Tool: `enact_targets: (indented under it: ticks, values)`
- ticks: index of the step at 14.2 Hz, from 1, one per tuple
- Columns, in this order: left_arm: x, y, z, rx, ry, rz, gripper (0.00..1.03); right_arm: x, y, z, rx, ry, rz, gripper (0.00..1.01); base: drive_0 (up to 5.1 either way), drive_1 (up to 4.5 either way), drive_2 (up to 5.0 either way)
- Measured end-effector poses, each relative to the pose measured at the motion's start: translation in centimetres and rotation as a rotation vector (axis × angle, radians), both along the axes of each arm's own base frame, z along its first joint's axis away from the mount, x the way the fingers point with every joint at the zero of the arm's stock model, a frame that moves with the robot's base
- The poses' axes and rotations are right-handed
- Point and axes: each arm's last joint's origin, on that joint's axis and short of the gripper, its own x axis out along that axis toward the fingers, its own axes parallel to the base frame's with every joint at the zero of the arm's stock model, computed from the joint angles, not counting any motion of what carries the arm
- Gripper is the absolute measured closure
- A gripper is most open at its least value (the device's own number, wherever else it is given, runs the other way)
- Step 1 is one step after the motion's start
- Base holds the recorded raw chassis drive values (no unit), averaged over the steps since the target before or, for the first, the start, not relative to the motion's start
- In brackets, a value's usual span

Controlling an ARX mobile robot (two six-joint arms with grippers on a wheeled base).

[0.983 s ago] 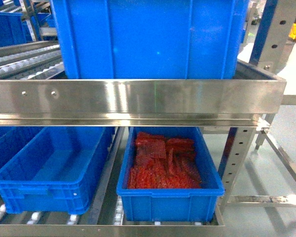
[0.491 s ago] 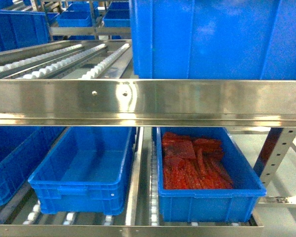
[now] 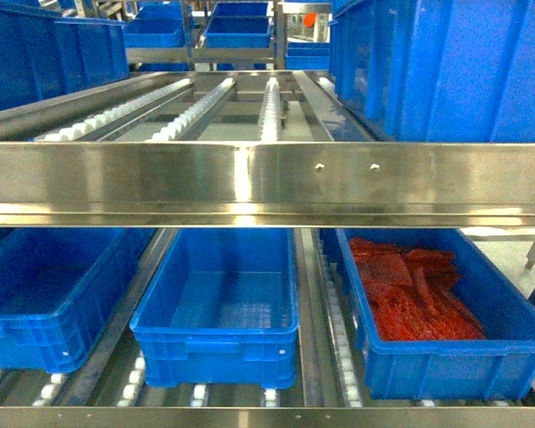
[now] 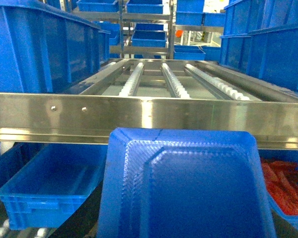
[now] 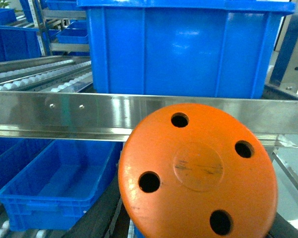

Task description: Sort blue parts and orange caps into right shelf containers

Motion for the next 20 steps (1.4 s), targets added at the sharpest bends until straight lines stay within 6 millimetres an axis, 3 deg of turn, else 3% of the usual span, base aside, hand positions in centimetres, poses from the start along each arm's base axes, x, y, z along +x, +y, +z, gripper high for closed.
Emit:
enact_targets:
  ticks: [20]
  values:
    - [0.0,0.0,0.01,0.0,-0.001,0.0,0.6,0.0,0.0,0.01,0.001,-0.001,0.0,0.58,-4.9,2.46,2.5]
